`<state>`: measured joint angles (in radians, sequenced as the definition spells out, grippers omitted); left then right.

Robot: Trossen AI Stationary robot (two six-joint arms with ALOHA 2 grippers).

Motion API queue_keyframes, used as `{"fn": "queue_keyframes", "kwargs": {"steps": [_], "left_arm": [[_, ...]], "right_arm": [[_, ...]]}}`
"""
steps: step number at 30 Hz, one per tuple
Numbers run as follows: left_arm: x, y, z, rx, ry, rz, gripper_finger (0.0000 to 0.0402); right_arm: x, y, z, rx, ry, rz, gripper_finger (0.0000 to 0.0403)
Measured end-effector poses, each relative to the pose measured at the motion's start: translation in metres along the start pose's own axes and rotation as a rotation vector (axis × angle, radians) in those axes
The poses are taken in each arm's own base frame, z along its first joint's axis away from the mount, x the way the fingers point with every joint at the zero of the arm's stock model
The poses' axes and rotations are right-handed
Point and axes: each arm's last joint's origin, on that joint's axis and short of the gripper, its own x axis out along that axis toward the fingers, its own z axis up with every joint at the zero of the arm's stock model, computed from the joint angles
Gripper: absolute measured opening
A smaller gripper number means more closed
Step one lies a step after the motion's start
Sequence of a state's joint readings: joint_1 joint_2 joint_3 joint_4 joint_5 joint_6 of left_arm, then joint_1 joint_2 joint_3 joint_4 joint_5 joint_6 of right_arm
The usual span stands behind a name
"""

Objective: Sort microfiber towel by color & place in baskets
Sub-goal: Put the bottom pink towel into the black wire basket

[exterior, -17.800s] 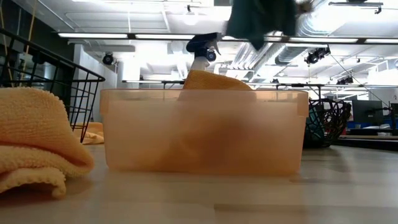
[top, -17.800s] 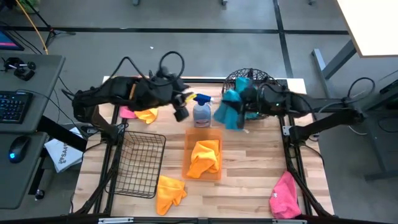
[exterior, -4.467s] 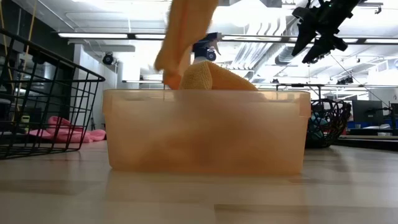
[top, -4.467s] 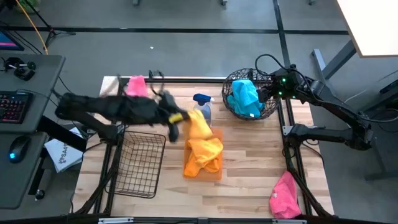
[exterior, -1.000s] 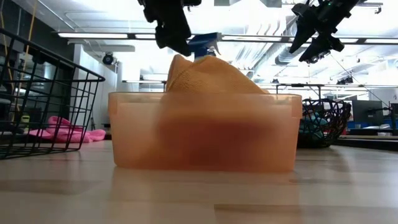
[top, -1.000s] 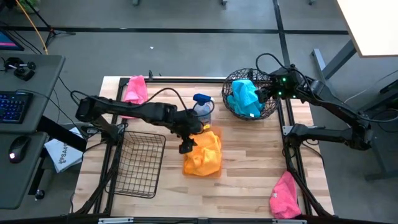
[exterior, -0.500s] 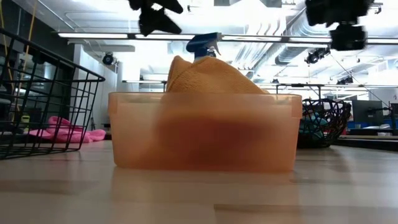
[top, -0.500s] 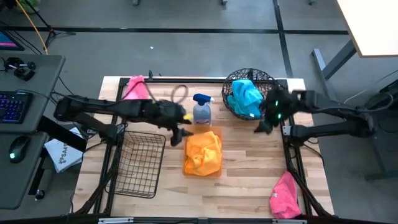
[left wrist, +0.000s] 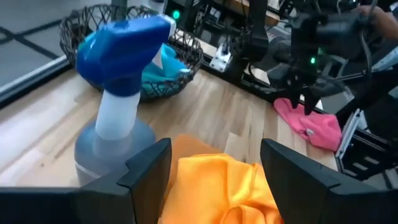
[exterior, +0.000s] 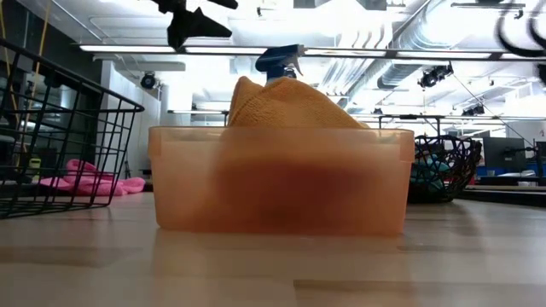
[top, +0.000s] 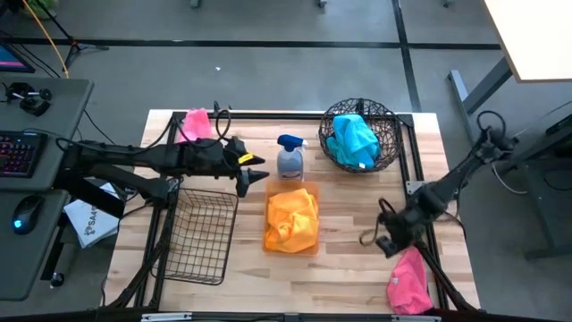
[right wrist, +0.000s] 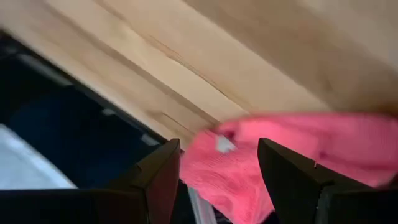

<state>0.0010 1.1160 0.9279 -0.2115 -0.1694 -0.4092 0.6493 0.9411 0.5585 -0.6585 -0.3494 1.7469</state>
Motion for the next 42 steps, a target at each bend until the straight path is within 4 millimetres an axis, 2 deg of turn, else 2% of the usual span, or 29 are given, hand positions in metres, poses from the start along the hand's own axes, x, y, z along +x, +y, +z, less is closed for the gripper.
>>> {"fn": "queue_keyframes", "kwargs": {"steps": [6,14,18,24,27,29,30,33,34,38,42], "left_arm": [[0.0,0.0,0.001,0.04,-0.007,-0.001,0.0235],[0.0,0.0,0.001,0.043,-0.006,-0.002,0.0235],[0.0,0.0,0.001,0.044,-0.005,-0.005,0.0235],[-0.001,-0.001,0.001,0.047,-0.006,-0.008,0.0235],[-0.01,-0.003,0.014,0.063,-0.045,-0.035,0.0235],[-0.022,-0.004,0.029,0.065,-0.102,-0.069,0.0235],[-0.03,-0.005,0.038,0.068,-0.138,-0.082,0.0235],[-0.053,-0.006,0.057,0.088,-0.23,-0.096,0.0235],[-0.062,-0.007,0.063,0.096,-0.261,-0.1,0.0235],[-0.098,-0.006,0.082,0.094,-0.387,-0.12,0.0235],[-0.126,-0.006,0.094,0.066,-0.486,-0.142,0.0235]], "right_arm": [[0.028,0.006,-0.021,0.046,0.073,-0.145,0.0211],[0.073,0.022,-0.034,0.027,0.18,-0.331,0.0211],[0.095,0.024,-0.034,0.006,0.193,-0.398,0.0211],[0.119,0.016,-0.026,0.029,0.183,-0.51,0.021],[0.125,0.014,-0.024,-0.042,0.201,-0.525,0.0207],[0.126,0.013,-0.024,-0.102,0.218,-0.52,0.0182],[0.125,0.013,-0.025,-0.125,0.227,-0.516,0.0156],[0.118,0.017,-0.025,-0.195,0.216,-0.482,0.004],[0.114,0.019,-0.026,-0.228,0.185,-0.47,0.0023],[0.081,0.037,-0.021,-0.291,0.05,-0.435,0.0009],[0.02,0.072,-0.013,-0.399,-0.089,-0.317,0.0005]]}}
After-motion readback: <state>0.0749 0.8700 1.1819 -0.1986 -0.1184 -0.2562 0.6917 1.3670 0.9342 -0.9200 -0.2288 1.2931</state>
